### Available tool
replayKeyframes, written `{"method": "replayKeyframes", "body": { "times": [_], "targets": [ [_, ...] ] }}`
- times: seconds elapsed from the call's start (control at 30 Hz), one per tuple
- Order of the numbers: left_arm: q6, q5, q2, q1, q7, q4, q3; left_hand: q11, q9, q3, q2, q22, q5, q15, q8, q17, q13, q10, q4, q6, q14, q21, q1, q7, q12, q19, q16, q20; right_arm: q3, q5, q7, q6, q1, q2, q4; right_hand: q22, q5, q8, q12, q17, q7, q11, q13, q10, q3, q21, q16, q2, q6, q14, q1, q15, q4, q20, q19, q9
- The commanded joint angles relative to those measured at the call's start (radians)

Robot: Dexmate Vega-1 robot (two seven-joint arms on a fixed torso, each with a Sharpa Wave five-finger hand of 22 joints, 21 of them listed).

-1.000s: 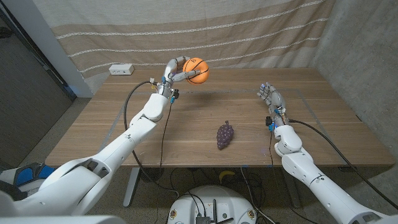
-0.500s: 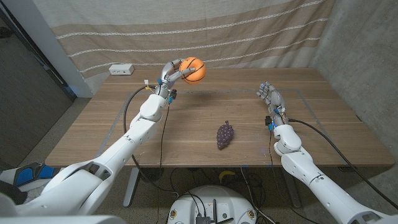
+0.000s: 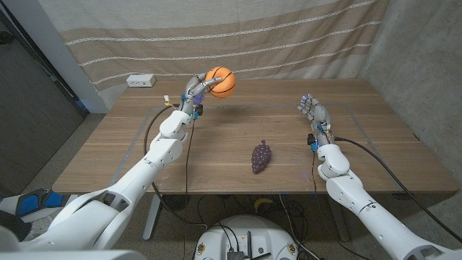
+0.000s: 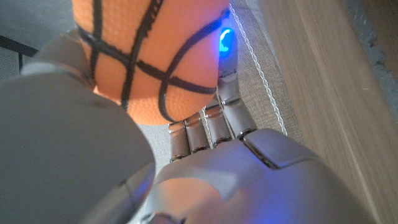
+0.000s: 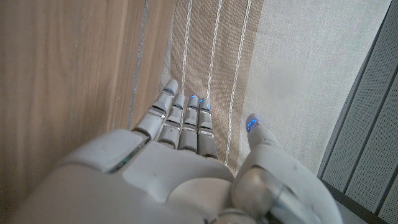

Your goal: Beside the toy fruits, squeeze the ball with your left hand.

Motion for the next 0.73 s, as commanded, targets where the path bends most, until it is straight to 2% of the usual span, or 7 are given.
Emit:
{"method": "replayKeyframes", "body": {
  "times": [0.03, 0.4, 0.73],
  "targets": [
    [0.096, -0.134, 0.002, 0.036, -0.035, -0.041, -0.041, -0.086, 0.078, 0.069, 0.407, 0.0, 0.239, -0.303, -0.004, 0.004, 0.055, 0.188, -0.023, 0.201, 0.426, 0.009, 0.419, -0.037, 0.005, -0.037, 0.001, -0.148, 0.0, -0.012, 0.004, 0.022, -0.005, -0.003, -0.009, 0.005, 0.005, 0.0, -0.004, 0.0, 0.002, 0.001, 0.004, 0.009, 0.001, -0.004, -0.004, 0.0, 0.007, 0.007, 0.002, 0.0, -0.007, 0.005, 0.007, 0.003],
    [0.185, -0.233, 0.016, 0.08, -0.037, -0.097, -0.077, -0.082, 0.083, 0.068, 0.407, -0.007, 0.245, -0.302, -0.009, 0.003, 0.059, 0.19, -0.022, 0.201, 0.431, 0.016, 0.419, -0.037, 0.003, -0.039, -0.002, -0.148, 0.001, -0.015, 0.026, 0.046, 0.0, -0.007, -0.014, 0.005, 0.006, 0.0, -0.004, 0.0, 0.002, 0.004, 0.003, 0.009, 0.001, -0.005, -0.003, -0.001, 0.009, 0.009, 0.002, 0.001, -0.008, 0.004, 0.009, 0.003],
    [0.245, -0.326, 0.0, 0.096, -0.049, -0.104, -0.104, -0.083, 0.083, 0.065, 0.408, -0.016, 0.248, -0.302, -0.015, 0.0, 0.058, 0.19, -0.022, 0.204, 0.433, 0.021, 0.42, -0.037, -0.002, -0.04, -0.006, -0.148, 0.01, -0.033, 0.018, 0.033, -0.004, -0.028, -0.051, 0.005, 0.006, 0.0, -0.004, 0.0, 0.002, 0.004, 0.003, 0.013, 0.001, -0.006, -0.003, -0.003, 0.009, 0.01, 0.002, 0.001, -0.009, 0.005, 0.011, 0.003]
  ]
}}
